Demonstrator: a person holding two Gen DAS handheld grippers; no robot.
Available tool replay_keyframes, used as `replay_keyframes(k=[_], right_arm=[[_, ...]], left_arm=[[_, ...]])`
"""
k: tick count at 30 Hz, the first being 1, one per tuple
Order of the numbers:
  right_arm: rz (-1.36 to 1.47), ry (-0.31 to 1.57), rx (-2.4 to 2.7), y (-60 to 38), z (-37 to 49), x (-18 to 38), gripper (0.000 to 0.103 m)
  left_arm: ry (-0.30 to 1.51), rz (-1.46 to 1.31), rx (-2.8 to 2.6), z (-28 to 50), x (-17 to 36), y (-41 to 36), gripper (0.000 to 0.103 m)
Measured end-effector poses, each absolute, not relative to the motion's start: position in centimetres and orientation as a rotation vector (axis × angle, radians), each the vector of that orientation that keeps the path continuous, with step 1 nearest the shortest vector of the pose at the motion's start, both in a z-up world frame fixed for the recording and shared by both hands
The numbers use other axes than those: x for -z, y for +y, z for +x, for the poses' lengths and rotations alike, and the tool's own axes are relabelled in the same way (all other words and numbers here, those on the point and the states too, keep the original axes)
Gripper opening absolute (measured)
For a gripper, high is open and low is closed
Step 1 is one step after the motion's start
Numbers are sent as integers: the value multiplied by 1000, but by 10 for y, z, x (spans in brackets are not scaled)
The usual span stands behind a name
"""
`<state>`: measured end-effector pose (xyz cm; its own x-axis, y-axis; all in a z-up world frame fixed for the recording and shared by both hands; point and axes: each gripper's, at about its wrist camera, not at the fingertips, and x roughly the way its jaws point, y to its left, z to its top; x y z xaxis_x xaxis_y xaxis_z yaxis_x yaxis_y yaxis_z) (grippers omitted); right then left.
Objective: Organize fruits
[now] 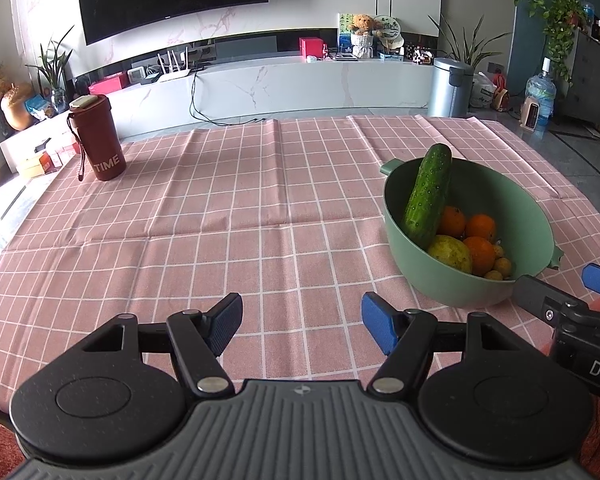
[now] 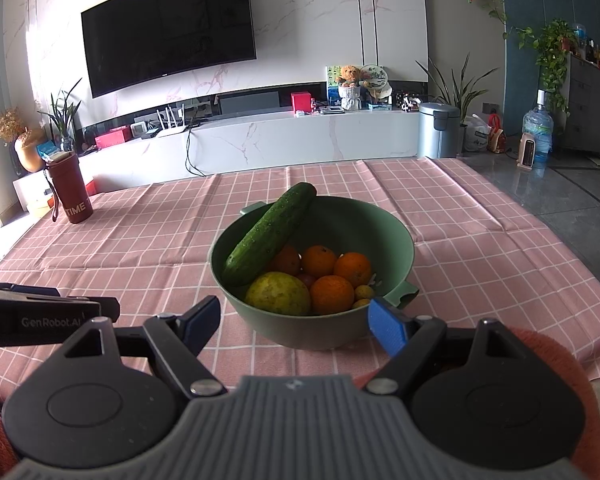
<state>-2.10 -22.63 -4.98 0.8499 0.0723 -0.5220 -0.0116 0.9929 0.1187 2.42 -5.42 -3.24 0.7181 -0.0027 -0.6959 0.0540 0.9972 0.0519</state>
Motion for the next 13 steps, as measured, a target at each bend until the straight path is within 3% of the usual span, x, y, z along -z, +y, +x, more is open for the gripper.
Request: replay_keyframes(k=[13], right_arm=[[113,553,-45,-226,-21,50,78]], left_arm=[[779,55,38,23,33,-53,80]])
